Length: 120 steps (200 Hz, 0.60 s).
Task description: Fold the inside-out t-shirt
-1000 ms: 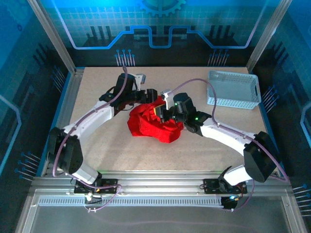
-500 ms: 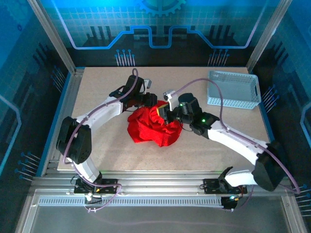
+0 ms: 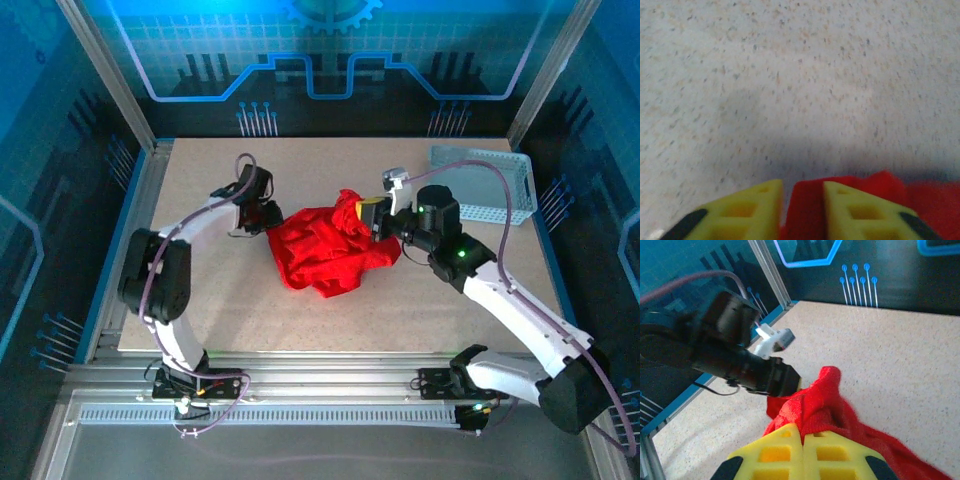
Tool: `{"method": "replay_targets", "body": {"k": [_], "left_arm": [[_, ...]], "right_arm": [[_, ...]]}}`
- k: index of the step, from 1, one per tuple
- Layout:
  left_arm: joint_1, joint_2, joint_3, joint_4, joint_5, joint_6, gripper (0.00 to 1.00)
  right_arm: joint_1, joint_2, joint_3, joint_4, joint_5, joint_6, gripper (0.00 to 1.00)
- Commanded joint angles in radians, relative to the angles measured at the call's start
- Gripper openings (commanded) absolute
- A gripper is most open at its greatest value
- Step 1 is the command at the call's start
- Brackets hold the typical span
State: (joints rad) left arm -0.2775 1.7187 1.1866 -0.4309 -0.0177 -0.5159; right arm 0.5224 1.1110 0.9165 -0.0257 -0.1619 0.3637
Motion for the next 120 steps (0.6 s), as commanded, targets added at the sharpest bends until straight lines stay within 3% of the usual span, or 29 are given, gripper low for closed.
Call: {"method": "replay_targets", "body": {"k": [1, 26, 55, 120], "left_arm": [[-0.039, -0.224, -0.098, 0.076, -0.024, -0.022, 0.39], [-0.111, -0.386, -0.174, 0.143, 0.018, 0.014, 0.54], [-0.216, -0.446, -0.208, 0.230, 0.130, 0.108, 0.75], [-0.305, -0.338, -0.177, 0.335, 0.306, 0.177, 0.77]], "right_arm": [[-0.010, 0.026, -0.005, 0.055, -0.036, 0.034, 0.00], [-0.009, 0.044, -0.001, 0.066, -0.071, 0.039, 0.00], [0.009, 0.029, -0.001, 0.066, -0.109, -0.003, 0.00], [0.022, 0.001, -0.011, 0.039, -0.091, -0.028, 0.00]]}}
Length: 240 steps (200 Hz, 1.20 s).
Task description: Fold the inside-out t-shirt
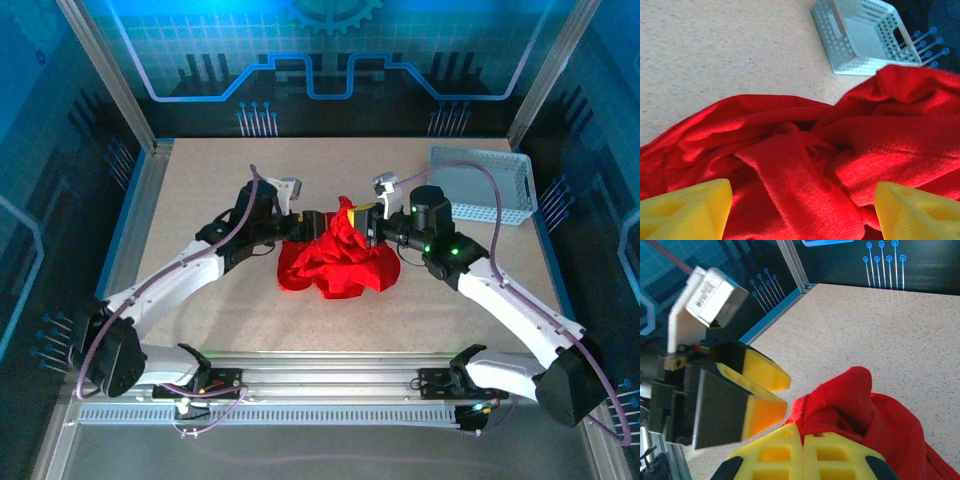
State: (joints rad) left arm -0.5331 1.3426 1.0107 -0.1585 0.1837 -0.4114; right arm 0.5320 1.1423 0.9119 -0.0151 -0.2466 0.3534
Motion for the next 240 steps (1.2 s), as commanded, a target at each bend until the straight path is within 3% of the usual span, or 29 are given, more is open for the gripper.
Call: {"method": "replay_targets", "body": {"k": [1, 30, 66, 114, 153, 210, 223, 240], "left_arm": [[-0.052, 0.041, 0.000, 0.062, 0.107, 0.076, 0.77], [-0.072, 0.132, 0.036, 0.019, 0.096, 0.094, 0.74], [-0.079, 0.181, 0.027, -0.070, -0.129, 0.088, 0.39], [-0.046, 0.179, -0.147, -0.060, -0.213, -0.022, 0.21], [0.016, 0.144, -0.279, -0.010, -0.170, -0.127, 0.31], [-0.029, -0.031, -0.209, 0.080, -0.095, 0.011, 0.84], [-0.039, -0.042, -0.176, 0.107, -0.061, 0.049, 0.91], [-0.040, -0.024, -0.139, 0.143, 0.001, 0.071, 0.93]], "right_arm": [[0.013, -0.030, -0.006, 0.028, -0.007, -0.018, 0.00], [0.017, -0.032, -0.003, 0.032, -0.010, -0.011, 0.00], [0.006, -0.057, 0.023, -0.016, 0.073, -0.024, 0.00], [-0.048, -0.082, 0.055, -0.023, 0.030, -0.032, 0.00], [-0.056, -0.082, 0.053, -0.013, 0.017, -0.055, 0.00], [-0.033, -0.071, 0.010, -0.011, -0.060, -0.095, 0.00], [-0.017, -0.075, 0.003, -0.018, -0.060, -0.109, 0.00], [-0.009, -0.076, -0.002, -0.026, -0.053, -0.111, 0.00]]}}
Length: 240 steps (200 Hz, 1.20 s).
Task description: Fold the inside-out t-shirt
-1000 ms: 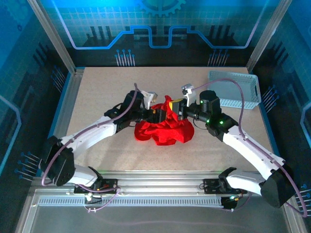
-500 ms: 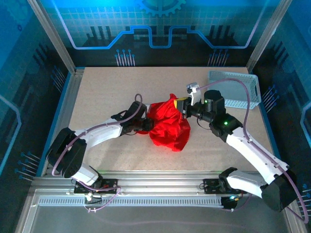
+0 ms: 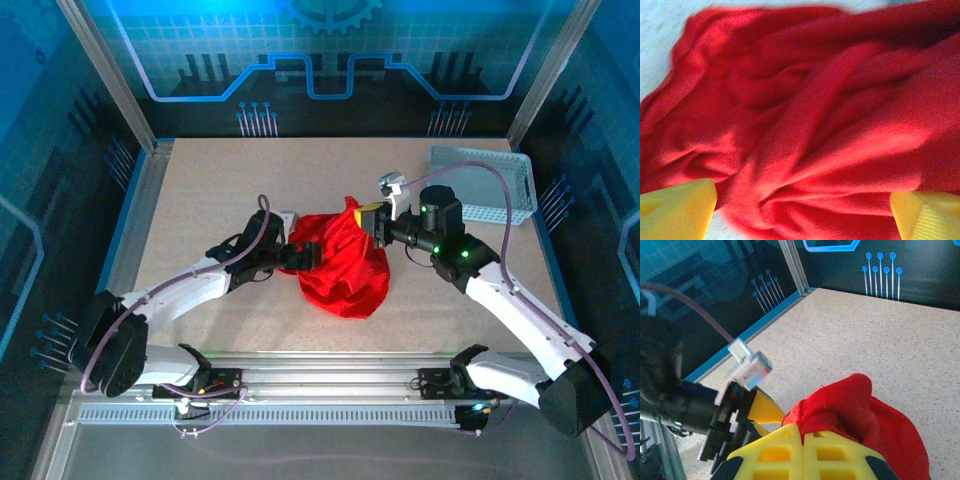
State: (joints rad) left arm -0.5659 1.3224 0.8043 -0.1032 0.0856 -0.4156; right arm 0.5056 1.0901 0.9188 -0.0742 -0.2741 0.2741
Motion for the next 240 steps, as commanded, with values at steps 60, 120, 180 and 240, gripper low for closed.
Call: {"method": "replay_targets", "body": {"k": [60, 120, 180, 240], "left_arm": [[-0.007, 0.151, 0.214, 0.008, 0.101, 0.123, 0.28], [0.120, 0.051, 0.574, -0.203, -0.115, 0.070, 0.00], [0.092, -0.205, 0.567, -0.139, 0.019, 0.088, 0.00], [-0.127, -0.059, 0.140, -0.055, 0.115, -0.082, 0.00]], "right_arm": [[0.017, -0.016, 0.055, -0.041, 0.090, -0.035, 0.00], [-0.074, 0.194, 0.412, -0.170, 0.136, -0.024, 0.00], [-0.054, 0.199, 0.561, -0.107, 0.054, -0.048, 0.00], [-0.062, 0.341, 0.214, -0.072, 0.084, 0.034, 0.00]]}}
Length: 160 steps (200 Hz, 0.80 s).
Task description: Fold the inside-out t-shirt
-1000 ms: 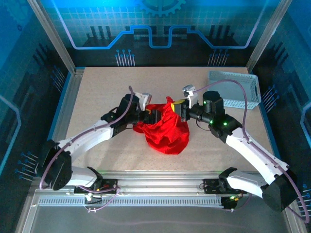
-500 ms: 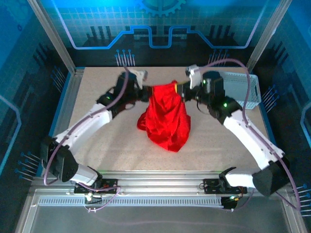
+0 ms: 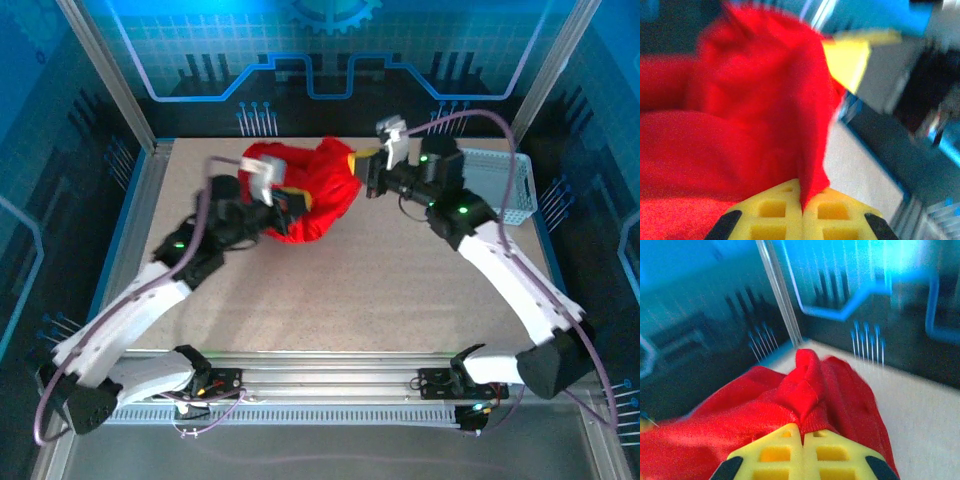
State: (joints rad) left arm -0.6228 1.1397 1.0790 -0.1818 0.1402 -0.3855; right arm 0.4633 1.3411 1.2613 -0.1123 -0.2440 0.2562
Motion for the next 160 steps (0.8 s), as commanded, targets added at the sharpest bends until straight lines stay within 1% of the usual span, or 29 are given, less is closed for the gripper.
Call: {"method": "replay_targets", "body": {"k": [1, 4, 12, 19, 25, 35, 41, 51, 55, 67, 81, 93, 100, 111, 119, 142, 155, 160], "left_arm": [[-0.074, 0.129, -0.140, 0.026, 0.062, -0.115, 0.00], [-0.088, 0.145, -0.154, 0.039, 0.063, -0.123, 0.00], [-0.120, 0.184, -0.179, 0.064, 0.062, -0.140, 0.08], [-0.145, 0.211, -0.191, 0.078, 0.067, -0.147, 0.16], [-0.158, 0.228, -0.193, 0.079, 0.073, -0.149, 0.24], [-0.161, 0.234, -0.194, 0.071, 0.075, -0.148, 0.34], [-0.158, 0.225, -0.193, 0.054, 0.050, -0.141, 0.39], [-0.148, 0.191, -0.194, 0.024, -0.014, -0.125, 0.51], [-0.137, 0.178, -0.194, 0.011, -0.034, -0.120, 0.53], [-0.082, 0.150, -0.183, -0.036, -0.081, -0.113, 0.55], [0.003, 0.147, -0.159, -0.087, -0.091, -0.122, 0.60], [0.069, 0.186, -0.117, -0.142, -0.102, -0.119, 0.60], [0.091, 0.224, -0.069, -0.190, -0.128, -0.109, 0.61], [0.103, 0.297, 0.019, -0.281, -0.189, -0.089, 0.63], [0.104, 0.368, 0.086, -0.332, -0.227, -0.084, 0.64], [0.110, 0.525, 0.232, -0.417, -0.247, -0.078, 0.66], [0.110, 0.603, 0.290, -0.448, -0.263, -0.076, 0.71], [0.110, 0.634, 0.314, -0.468, -0.288, -0.078, 0.74]], "right_arm": [[-0.020, 0.092, -0.134, -0.035, 0.057, 0.054, 0.00], [-0.020, 0.102, -0.146, -0.040, 0.064, 0.058, 0.00], [-0.022, 0.127, -0.175, -0.050, 0.085, 0.076, 0.02], [-0.023, 0.144, -0.195, -0.061, 0.102, 0.090, 0.11], [-0.024, 0.155, -0.209, -0.074, 0.124, 0.100, 0.22], [-0.024, 0.162, -0.226, -0.103, 0.163, 0.110, 0.31], [-0.025, 0.156, -0.239, -0.114, 0.186, 0.113, 0.37], [-0.024, 0.133, -0.266, -0.127, 0.224, 0.129, 0.50], [-0.025, 0.120, -0.277, -0.131, 0.239, 0.136, 0.54], [-0.023, 0.084, -0.301, -0.154, 0.277, 0.161, 0.61], [-0.012, 0.050, -0.318, -0.184, 0.304, 0.187, 0.66], [0.012, 0.031, -0.321, -0.217, 0.341, 0.214, 0.70], [0.029, 0.030, -0.320, -0.239, 0.372, 0.235, 0.73], [0.050, 0.041, -0.313, -0.285, 0.418, 0.277, 0.76], [0.057, 0.054, -0.313, -0.299, 0.427, 0.302, 0.77], [0.050, 0.101, -0.319, -0.308, 0.438, 0.352, 0.77], [0.039, 0.132, -0.311, -0.317, 0.427, 0.366, 0.77], [0.037, 0.145, -0.307, -0.325, 0.428, 0.374, 0.77]]}}
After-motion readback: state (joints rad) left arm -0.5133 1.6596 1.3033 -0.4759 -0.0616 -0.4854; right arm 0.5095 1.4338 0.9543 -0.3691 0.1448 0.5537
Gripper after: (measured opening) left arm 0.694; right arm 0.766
